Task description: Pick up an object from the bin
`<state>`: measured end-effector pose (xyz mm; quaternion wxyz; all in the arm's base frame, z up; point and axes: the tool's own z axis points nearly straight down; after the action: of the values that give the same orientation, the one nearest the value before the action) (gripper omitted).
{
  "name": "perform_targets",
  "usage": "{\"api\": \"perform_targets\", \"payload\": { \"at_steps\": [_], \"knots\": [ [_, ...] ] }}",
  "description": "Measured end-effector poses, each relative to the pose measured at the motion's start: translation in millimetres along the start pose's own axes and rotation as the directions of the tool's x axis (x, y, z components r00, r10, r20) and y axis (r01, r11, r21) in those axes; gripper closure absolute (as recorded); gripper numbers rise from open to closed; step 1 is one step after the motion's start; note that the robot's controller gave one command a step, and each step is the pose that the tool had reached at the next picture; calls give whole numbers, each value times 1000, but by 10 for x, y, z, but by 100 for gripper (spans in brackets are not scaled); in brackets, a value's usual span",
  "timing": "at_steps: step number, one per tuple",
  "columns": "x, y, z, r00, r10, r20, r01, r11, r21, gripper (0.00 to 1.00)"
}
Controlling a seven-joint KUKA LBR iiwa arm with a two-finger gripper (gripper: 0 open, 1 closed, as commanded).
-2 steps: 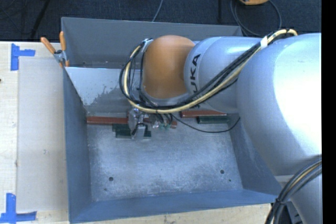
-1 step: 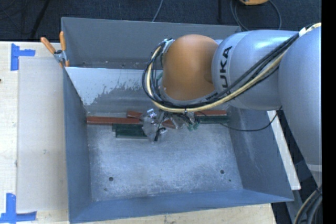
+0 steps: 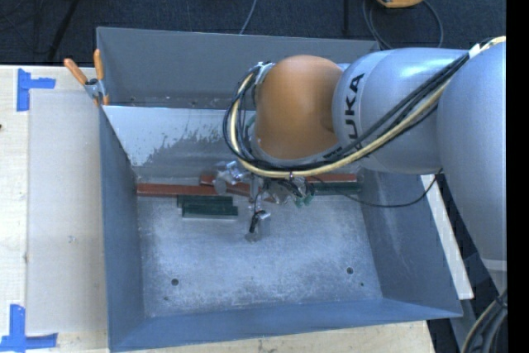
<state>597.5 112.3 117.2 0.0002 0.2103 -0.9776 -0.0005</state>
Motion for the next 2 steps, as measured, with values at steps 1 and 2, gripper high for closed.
{"api": "perform_targets", "payload": {
  "at_steps": [1,2],
  "knots": [
    [-329,258,481,988,153,2,-153,988,0,0],
    [-349,249,436,988,156,7,-156,988,-1,100]
  ]
}}
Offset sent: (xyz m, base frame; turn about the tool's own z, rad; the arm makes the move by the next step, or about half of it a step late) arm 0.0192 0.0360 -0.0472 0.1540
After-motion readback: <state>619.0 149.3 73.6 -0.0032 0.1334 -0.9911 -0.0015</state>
